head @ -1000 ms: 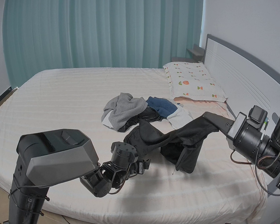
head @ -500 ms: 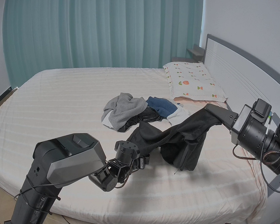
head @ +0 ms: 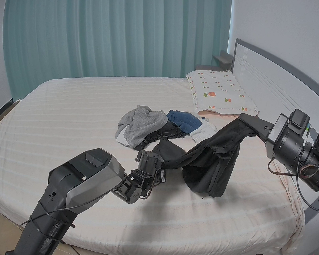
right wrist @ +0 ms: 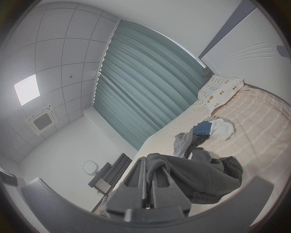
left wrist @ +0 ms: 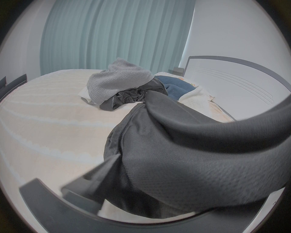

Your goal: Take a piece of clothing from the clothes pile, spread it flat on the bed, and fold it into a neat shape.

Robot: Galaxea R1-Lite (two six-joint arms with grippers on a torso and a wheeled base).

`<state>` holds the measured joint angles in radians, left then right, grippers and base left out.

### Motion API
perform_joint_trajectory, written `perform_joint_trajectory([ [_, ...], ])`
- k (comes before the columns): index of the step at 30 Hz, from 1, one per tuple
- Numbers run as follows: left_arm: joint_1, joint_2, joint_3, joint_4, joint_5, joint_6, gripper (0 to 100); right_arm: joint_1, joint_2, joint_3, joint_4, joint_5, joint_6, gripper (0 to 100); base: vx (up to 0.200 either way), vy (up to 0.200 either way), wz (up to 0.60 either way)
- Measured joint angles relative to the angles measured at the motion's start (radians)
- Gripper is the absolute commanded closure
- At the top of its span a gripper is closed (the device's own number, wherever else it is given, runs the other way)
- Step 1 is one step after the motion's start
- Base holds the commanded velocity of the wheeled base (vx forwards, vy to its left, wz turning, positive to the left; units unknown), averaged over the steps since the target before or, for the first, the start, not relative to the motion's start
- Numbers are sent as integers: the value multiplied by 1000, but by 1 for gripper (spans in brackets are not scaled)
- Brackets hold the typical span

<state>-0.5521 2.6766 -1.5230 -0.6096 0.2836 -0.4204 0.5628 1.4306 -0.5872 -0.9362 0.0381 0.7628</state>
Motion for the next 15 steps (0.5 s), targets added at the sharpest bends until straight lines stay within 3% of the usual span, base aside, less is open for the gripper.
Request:
perform_joint_trajectory([
  [7,10,-81,95,79,-1,-102,100,-34,33,7,-3,5,1,100,0,0,0],
  [15,11,-333,149,364,-24,-225,100,-51,114,-6,-14,4,-8,100,0,0,0],
])
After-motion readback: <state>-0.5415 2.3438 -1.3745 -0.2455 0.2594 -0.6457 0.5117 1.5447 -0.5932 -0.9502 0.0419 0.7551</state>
